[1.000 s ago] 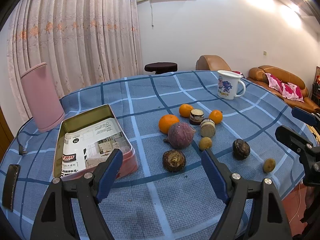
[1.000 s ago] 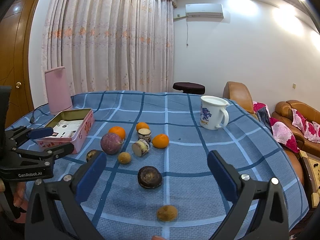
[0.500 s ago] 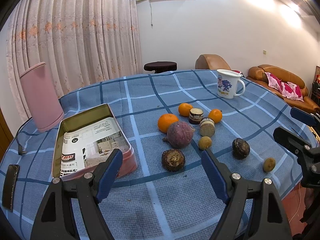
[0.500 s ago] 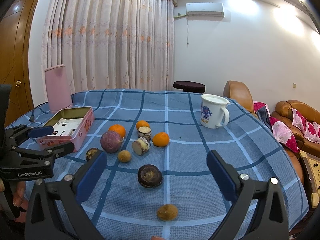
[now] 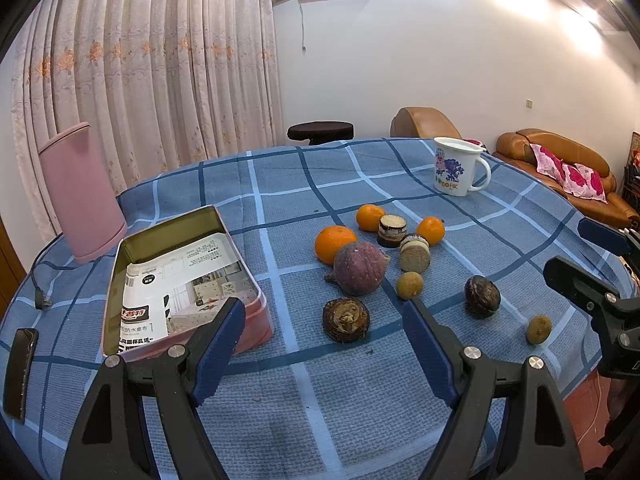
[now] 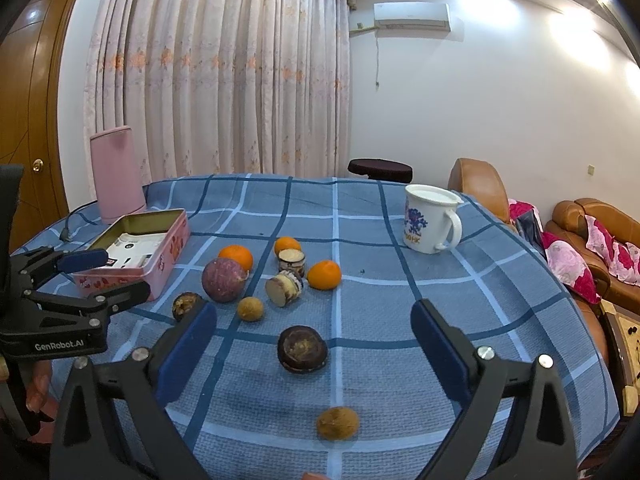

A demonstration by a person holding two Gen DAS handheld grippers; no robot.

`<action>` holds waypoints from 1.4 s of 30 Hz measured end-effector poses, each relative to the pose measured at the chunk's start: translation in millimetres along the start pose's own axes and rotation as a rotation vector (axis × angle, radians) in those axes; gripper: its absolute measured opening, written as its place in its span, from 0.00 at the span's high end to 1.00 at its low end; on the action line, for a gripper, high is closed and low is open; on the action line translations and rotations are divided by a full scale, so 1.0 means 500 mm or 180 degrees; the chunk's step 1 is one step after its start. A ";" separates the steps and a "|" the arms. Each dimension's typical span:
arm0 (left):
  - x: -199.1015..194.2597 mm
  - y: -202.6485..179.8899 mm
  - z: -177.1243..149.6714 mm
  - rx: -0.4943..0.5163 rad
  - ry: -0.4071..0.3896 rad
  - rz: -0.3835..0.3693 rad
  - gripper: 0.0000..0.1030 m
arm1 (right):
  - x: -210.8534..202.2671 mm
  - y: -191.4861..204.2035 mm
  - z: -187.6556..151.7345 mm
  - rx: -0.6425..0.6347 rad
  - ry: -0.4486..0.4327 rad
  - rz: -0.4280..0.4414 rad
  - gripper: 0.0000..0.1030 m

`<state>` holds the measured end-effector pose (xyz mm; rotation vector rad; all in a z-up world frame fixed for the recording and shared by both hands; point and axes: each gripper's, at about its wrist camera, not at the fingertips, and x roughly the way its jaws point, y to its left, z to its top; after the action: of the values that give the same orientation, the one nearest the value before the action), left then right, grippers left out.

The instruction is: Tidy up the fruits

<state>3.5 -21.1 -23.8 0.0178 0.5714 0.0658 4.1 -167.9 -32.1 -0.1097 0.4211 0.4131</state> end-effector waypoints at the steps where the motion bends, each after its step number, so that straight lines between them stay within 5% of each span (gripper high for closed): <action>1: 0.001 0.000 0.000 0.0002 0.0008 0.0001 0.20 | 0.000 0.000 -0.001 -0.0002 0.0001 -0.0001 0.04; 19: 0.054 -0.022 -0.035 0.0082 0.0291 -0.0176 0.21 | 0.027 -0.074 -0.121 0.0183 0.0473 -0.0089 0.25; 22: 0.072 -0.034 -0.032 0.0137 0.0359 -0.0226 0.36 | 0.037 -0.079 -0.132 0.0209 0.0519 -0.0032 0.31; 28: 0.103 -0.036 -0.020 0.0082 0.0477 -0.0306 0.38 | 0.055 -0.074 -0.134 0.0253 0.0581 0.0099 0.43; 35: 0.141 -0.033 -0.016 0.0030 0.0642 -0.0342 0.49 | 0.068 -0.066 -0.139 0.0179 0.0615 0.0172 0.69; 42: 0.159 -0.022 -0.005 0.0020 0.0668 -0.0236 0.64 | 0.068 -0.056 -0.138 0.0110 0.0593 0.0196 0.69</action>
<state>69.8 -26.9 -69.2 -0.0044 0.7814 -0.0066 18.1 -194.0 -108.7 -0.1021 0.6160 0.4578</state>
